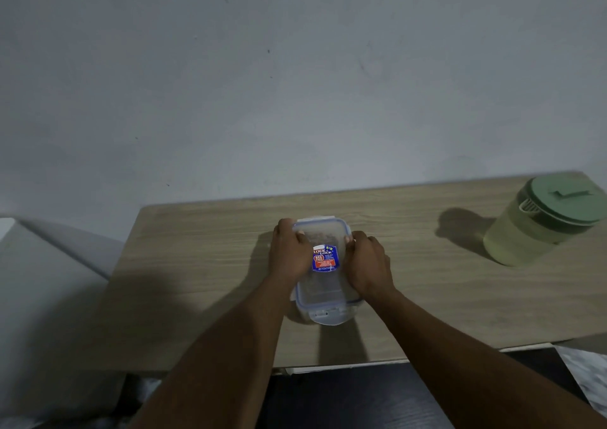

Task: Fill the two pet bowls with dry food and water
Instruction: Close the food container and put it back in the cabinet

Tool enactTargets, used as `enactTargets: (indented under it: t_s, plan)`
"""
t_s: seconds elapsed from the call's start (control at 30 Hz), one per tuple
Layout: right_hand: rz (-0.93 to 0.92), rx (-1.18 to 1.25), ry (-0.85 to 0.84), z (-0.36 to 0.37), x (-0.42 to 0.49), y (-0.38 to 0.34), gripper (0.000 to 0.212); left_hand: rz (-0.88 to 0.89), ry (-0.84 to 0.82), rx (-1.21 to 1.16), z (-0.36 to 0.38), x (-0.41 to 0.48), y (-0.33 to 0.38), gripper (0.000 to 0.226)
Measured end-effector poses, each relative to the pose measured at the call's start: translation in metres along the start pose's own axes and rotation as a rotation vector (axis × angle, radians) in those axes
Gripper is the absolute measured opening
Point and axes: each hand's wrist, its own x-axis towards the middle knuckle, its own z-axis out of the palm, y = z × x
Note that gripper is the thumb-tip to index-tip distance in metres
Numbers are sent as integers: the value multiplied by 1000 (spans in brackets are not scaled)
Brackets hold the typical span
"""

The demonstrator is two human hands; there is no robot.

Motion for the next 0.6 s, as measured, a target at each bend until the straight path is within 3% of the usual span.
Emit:
enactTargets:
  t_s: [0.17, 0.4, 0.5, 0.6]
  plan:
    - [7, 46, 0, 4, -1, 1, 32, -85, -2, 66, -4, 5, 1, 20]
    - [44, 85, -22, 9, -10, -1, 37, -12, 40, 80, -7, -13, -9, 4]
    - [38, 78, -29, 11, -15, 1, 39, 26, 17, 99, -5, -23, -10, 23]
    - [39, 97, -10, 16, -15, 4, 35, 220, 2, 324, -5, -28, -8, 49]
